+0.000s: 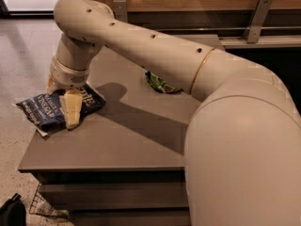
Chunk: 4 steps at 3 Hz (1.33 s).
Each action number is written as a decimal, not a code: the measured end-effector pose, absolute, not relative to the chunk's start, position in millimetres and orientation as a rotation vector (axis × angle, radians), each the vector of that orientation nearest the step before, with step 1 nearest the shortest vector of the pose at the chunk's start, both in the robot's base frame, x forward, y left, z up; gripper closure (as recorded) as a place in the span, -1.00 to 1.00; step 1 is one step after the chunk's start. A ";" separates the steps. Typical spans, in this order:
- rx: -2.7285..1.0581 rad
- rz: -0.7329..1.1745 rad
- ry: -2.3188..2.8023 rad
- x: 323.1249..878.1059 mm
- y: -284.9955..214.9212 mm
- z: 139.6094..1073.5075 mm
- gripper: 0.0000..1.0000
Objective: Pick blue chip bag
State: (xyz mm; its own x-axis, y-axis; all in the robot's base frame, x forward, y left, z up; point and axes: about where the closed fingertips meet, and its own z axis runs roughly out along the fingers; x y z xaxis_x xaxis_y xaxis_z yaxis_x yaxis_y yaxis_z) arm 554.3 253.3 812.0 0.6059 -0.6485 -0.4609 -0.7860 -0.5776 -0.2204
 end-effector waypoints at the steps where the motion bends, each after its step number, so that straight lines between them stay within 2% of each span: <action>1: -2.431 0.467 1.146 554.3 253.4 820.1 0.50; 2: -2.432 0.468 1.145 554.0 253.7 825.8 1.00; 4: -2.411 0.439 1.092 549.3 250.6 859.1 1.00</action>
Offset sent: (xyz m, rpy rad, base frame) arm 0.0000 0.0000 0.0063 0.0000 0.0000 0.0000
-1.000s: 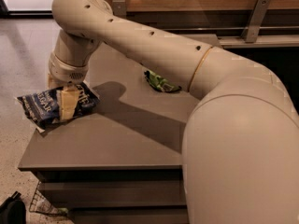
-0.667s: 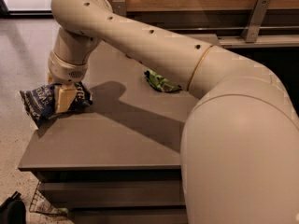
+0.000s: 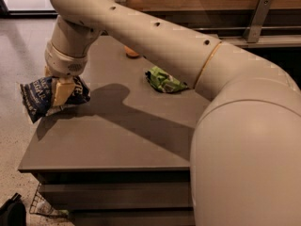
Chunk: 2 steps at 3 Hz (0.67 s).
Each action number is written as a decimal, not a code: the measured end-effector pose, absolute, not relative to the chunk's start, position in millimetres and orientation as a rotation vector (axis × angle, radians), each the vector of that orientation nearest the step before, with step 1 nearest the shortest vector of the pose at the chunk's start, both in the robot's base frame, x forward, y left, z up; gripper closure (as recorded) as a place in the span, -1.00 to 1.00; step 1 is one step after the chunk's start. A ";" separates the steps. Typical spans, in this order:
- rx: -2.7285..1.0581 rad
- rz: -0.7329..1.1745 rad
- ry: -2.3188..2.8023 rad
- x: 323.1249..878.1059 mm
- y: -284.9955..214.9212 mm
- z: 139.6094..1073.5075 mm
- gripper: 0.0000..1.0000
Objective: Pick blue chip bag
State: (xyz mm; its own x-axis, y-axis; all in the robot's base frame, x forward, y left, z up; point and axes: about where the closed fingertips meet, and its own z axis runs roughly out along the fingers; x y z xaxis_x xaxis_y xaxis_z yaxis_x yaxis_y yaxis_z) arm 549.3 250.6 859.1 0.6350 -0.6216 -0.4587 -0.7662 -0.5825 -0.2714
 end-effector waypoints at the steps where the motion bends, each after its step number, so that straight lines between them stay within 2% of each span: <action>1: -2.342 0.371 1.014 536.1 234.8 908.0 1.00; 2: -2.285 0.342 0.946 533.1 218.3 930.6 1.00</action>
Offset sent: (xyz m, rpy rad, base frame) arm -0.0186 -0.0567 0.1034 0.2406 -0.2076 0.0259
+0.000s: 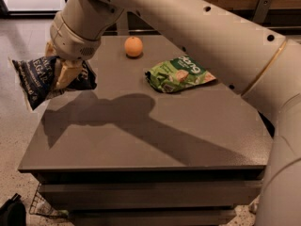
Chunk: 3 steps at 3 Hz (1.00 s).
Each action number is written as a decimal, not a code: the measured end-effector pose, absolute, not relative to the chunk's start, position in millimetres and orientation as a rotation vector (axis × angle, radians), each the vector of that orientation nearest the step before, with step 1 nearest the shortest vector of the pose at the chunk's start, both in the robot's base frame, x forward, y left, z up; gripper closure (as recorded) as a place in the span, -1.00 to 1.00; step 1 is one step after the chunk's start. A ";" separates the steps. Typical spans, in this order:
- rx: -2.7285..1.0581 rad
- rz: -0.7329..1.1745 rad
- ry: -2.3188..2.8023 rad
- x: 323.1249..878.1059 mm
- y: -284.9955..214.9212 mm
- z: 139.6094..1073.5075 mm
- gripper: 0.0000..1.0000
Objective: Pick blue chip bag
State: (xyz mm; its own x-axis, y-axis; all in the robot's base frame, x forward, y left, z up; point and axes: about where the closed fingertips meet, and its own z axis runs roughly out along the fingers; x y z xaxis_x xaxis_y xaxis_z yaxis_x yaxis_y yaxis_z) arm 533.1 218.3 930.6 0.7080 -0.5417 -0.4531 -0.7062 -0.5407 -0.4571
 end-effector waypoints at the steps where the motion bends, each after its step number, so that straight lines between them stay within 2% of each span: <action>1: -2.209 0.293 0.889 530.9 196.7 962.9 1.00; 3: -2.067 0.202 0.812 525.7 163.7 993.9 1.00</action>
Offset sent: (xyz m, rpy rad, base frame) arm -0.0016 -0.0592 0.0748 0.1991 -0.1660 -0.0401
